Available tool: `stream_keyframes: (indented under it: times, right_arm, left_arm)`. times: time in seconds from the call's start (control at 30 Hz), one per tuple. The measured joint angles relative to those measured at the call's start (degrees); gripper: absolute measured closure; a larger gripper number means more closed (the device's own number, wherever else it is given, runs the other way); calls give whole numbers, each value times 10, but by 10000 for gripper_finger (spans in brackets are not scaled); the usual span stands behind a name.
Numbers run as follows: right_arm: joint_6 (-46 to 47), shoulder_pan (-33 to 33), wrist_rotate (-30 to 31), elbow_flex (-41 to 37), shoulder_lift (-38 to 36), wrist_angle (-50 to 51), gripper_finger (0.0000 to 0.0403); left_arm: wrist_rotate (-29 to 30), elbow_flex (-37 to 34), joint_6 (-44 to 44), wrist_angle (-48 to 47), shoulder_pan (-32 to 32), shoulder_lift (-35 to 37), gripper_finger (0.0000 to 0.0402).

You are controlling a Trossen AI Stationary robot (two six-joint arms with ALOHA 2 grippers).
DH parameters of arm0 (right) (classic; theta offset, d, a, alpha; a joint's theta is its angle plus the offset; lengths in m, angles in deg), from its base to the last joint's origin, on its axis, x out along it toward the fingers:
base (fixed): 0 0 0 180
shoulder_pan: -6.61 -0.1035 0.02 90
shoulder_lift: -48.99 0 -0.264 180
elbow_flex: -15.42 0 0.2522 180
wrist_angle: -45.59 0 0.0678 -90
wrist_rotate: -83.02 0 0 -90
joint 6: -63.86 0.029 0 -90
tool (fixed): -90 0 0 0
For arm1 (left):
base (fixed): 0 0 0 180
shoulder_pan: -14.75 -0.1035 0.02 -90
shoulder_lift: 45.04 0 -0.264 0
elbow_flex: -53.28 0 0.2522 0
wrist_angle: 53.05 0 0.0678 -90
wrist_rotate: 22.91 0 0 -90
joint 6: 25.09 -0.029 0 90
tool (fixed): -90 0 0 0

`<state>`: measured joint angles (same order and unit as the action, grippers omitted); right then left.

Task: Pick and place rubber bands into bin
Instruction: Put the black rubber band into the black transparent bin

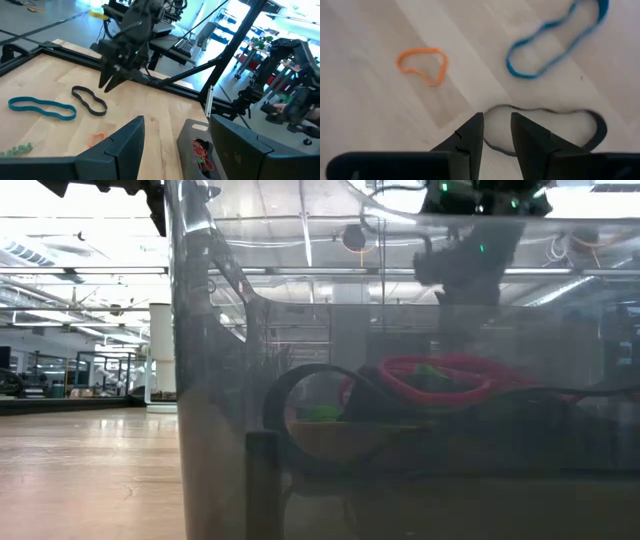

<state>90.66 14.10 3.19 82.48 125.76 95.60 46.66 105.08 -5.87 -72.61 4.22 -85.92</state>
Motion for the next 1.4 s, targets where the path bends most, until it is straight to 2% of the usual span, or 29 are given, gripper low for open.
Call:
stream_keyframes:
  times: [0.17,0.37,0.53,0.63,0.87,1.07,1.23,1.4]
  right_arm:
    - [40,8,-1,-64,0,-41,290]
    - [64,8,-30,-108,0,-61,239]
    - [19,7,-30,-111,-3,-78,206]
    - [16,7,-30,-111,-3,-106,196]
    - [-4,7,-29,-111,-3,-150,191]
    - [-52,3,-29,-110,-3,-146,195]
    - [-41,3,5,-111,-3,-146,203]
    - [-41,3,2,-111,-3,-146,215]
  left_arm:
    - [0,0,0,0,0,0,172]
    - [0,0,0,0,0,0,172]
    - [3,0,0,0,0,0,172]
    - [24,0,0,0,0,0,172]
    - [65,0,1,0,0,0,172]
    - [66,0,4,0,0,0,172]
    - [66,0,8,0,0,0,172]
    - [67,0,24,0,0,0,172]
